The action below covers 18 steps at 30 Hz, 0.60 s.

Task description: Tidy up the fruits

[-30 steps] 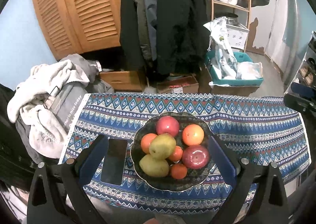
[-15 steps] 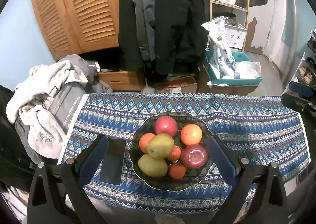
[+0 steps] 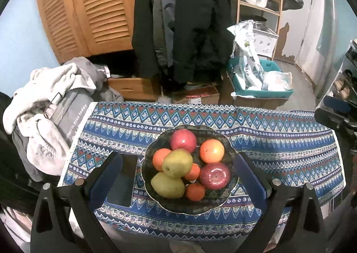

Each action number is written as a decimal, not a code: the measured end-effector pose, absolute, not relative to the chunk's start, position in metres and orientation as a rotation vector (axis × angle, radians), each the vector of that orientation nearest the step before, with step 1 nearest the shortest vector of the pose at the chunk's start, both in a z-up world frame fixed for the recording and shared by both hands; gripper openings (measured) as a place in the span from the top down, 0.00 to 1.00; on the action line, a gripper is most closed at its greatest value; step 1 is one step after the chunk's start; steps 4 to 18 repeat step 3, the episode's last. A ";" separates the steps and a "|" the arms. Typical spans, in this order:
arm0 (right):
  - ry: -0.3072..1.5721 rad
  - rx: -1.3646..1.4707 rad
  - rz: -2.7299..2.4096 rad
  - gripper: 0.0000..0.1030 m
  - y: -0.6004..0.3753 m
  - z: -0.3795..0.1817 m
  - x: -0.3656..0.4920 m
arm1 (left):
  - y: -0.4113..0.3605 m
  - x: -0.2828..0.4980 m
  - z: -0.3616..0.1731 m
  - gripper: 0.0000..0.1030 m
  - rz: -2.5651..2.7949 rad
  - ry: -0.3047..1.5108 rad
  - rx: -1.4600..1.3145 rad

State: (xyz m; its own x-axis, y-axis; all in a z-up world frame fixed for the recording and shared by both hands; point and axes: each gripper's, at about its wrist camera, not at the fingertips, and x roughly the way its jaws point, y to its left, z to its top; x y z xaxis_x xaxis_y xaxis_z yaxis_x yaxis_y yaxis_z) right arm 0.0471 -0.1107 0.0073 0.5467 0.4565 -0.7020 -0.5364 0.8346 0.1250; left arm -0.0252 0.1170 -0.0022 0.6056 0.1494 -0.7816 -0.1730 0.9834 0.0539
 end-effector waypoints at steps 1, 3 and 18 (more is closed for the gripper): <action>0.798 -0.109 0.590 0.19 -0.111 0.007 0.047 | 0.117 -0.025 -0.002 0.02 0.186 0.902 -0.026; 0.799 -0.109 0.592 0.19 -0.111 0.007 0.046 | 0.115 -0.024 -0.003 0.02 0.190 0.908 -0.023; 0.799 -0.109 0.592 0.19 -0.111 0.007 0.046 | 0.115 -0.024 -0.003 0.02 0.190 0.908 -0.023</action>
